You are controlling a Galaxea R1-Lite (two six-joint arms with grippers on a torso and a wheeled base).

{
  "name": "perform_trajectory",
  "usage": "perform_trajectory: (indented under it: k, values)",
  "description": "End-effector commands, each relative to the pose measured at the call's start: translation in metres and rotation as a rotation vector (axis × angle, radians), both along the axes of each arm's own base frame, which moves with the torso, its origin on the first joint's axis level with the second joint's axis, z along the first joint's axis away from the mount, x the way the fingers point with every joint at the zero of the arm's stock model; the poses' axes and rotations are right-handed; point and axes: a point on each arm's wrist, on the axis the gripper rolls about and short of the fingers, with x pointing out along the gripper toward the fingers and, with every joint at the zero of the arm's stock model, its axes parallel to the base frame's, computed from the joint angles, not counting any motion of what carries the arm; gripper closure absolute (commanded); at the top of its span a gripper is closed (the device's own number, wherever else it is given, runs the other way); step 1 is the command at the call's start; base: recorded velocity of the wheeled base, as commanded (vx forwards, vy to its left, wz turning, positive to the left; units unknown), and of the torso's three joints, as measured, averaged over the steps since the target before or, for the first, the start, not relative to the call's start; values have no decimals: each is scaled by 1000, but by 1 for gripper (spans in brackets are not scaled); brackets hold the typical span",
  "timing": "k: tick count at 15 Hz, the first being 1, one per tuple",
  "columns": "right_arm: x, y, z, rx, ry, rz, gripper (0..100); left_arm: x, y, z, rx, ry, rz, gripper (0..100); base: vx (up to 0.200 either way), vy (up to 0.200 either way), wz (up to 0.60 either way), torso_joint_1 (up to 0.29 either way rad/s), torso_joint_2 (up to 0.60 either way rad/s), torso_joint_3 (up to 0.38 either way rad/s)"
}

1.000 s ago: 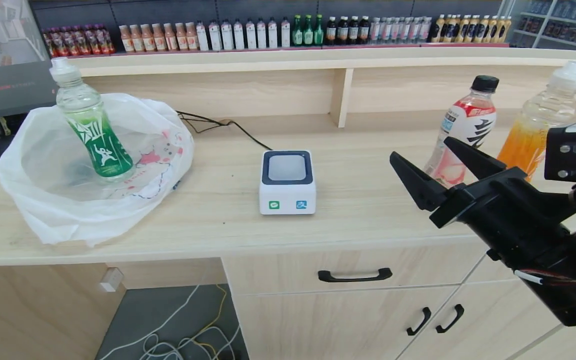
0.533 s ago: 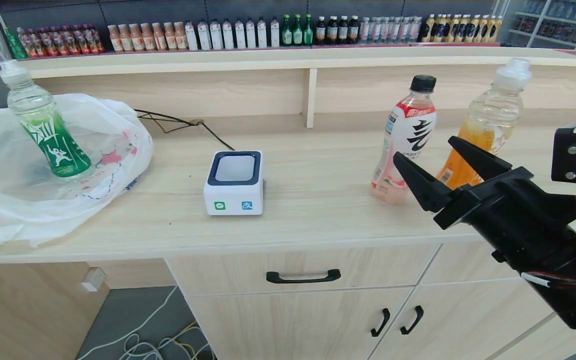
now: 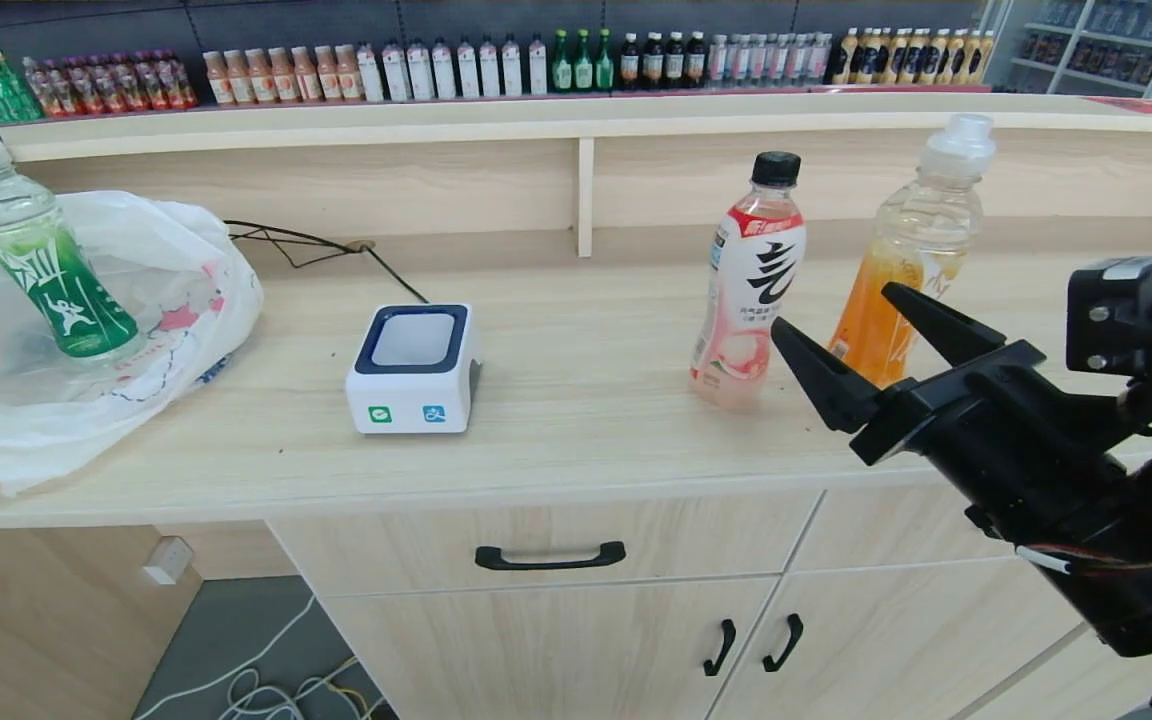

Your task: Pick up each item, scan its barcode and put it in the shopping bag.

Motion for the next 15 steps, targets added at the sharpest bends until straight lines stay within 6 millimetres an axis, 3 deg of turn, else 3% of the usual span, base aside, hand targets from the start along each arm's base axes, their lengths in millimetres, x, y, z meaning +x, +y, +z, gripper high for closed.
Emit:
perform_trajectory:
  k: [1,6,12,15]
  values:
    - [4,12,-5,-19,10,26,0,0,0,0,1,0,-2,0,0,0,0,0,0,0]
    - [14,38,-8,45,49,-56,0,0,0,0,3,0,0,0,0,0,0,0,0,0]
    - [32,50,-22,24,83,-66,0,0,0,0,3,0,-2,0,0,0,0,0,0,0]
    - [42,54,-18,53,67,-105,0,0,0,0,3,0,-2,0,0,0,0,0,0,0]
